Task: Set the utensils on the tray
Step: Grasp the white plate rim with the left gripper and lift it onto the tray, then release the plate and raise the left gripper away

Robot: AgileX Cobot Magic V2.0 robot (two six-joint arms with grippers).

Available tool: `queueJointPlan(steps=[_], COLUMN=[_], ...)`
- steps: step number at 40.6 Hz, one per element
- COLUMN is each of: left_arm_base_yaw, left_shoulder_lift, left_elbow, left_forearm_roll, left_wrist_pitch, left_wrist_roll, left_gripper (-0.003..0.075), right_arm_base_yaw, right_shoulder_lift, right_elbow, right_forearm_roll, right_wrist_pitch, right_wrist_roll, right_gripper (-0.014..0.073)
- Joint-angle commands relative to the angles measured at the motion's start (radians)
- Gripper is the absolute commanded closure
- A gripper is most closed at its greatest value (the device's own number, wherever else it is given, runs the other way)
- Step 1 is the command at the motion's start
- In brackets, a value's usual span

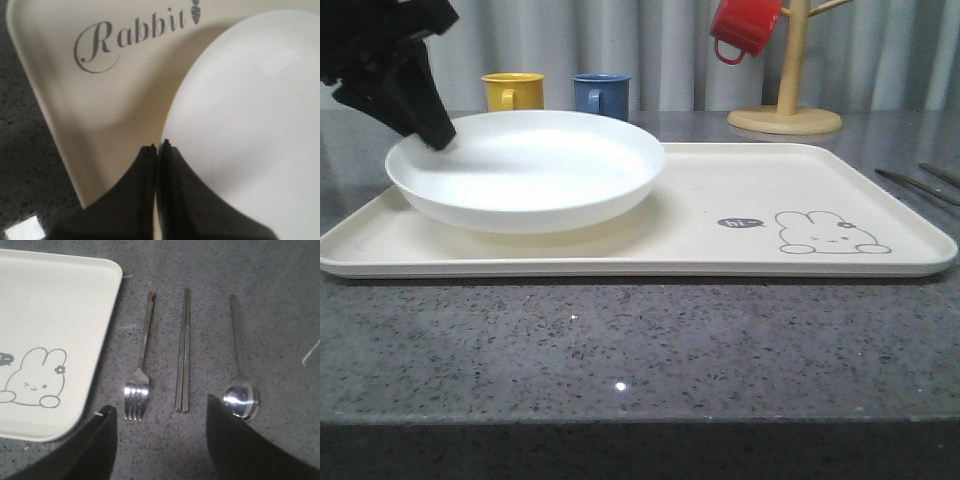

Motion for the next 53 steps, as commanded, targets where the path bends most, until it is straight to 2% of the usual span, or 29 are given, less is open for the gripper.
queueJointPlan(steps=[1, 3, 6, 8, 9, 13, 16, 21, 24, 28, 33, 43, 53], left_arm_base_yaw=[-0.011, -0.011, -0.011, -0.011, -0.011, -0.018, -0.067, -0.252, -0.350, -0.423, -0.436, -0.436, -0.436], left_shoulder_lift=[-0.009, 0.006, 0.010, 0.008, 0.004, -0.076, -0.169, -0.337, -0.441, -0.562, -0.657, -0.666, -0.666], left_elbow=[-0.032, -0.032, -0.032, -0.038, -0.045, -0.053, -0.048, 0.051, 0.143, 0.261, 0.354, 0.364, 0.364], left_forearm_roll=[-0.027, -0.015, 0.019, 0.021, 0.028, 0.070, 0.137, 0.440, 0.551, 0.541, 0.539, 0.539, 0.539], left_wrist_pitch=[-0.054, -0.042, -0.035, -0.015, -0.007, -0.020, -0.005, -0.007, -0.007, -0.012, -0.010, -0.007, -0.010], left_wrist_roll=[-0.001, -0.001, -0.003, -0.006, -0.006, -0.006, -0.021, -0.237, -0.345, -0.353, -0.353, -0.353, -0.353], left_gripper=[0.0734, 0.0670, 0.0461, 0.0357, 0.0332, 0.0331, 0.0331, 0.0331, 0.0331, 0.0331, 0.0331, 0.0331, 0.0331], right_arm_base_yaw=[-0.002, -0.002, -0.002, -0.002, -0.002, -0.002, -0.002, -0.002, -0.002, -0.002, -0.001, 0.000, 0.067], right_shoulder_lift=[0.001, 0.001, 0.001, 0.001, 0.001, 0.001, 0.001, 0.001, 0.001, 0.001, 0.019, 0.327, 0.592], right_elbow=[-0.034, -0.034, -0.034, -0.034, -0.034, -0.034, -0.034, -0.034, -0.034, -0.032, -0.057, -0.357, -0.537], right_forearm_roll=[-0.007, -0.007, -0.007, -0.007, -0.007, -0.007, -0.007, -0.007, -0.007, -0.003, 0.013, 0.026, 0.025], right_wrist_pitch=[-0.063, -0.063, -0.063, -0.063, -0.063, -0.063, -0.063, -0.063, -0.064, -0.071, -0.036, 0.281, 0.341], right_wrist_roll=[-0.007, -0.007, -0.007, -0.007, -0.007, -0.007, -0.007, -0.007, -0.007, -0.007, -0.007, -0.007, -0.024], right_gripper=[0.0162, 0.0162, 0.0162, 0.0162, 0.0162, 0.0162, 0.0162, 0.0162, 0.0162, 0.0162, 0.0162, 0.0162, 0.0162])
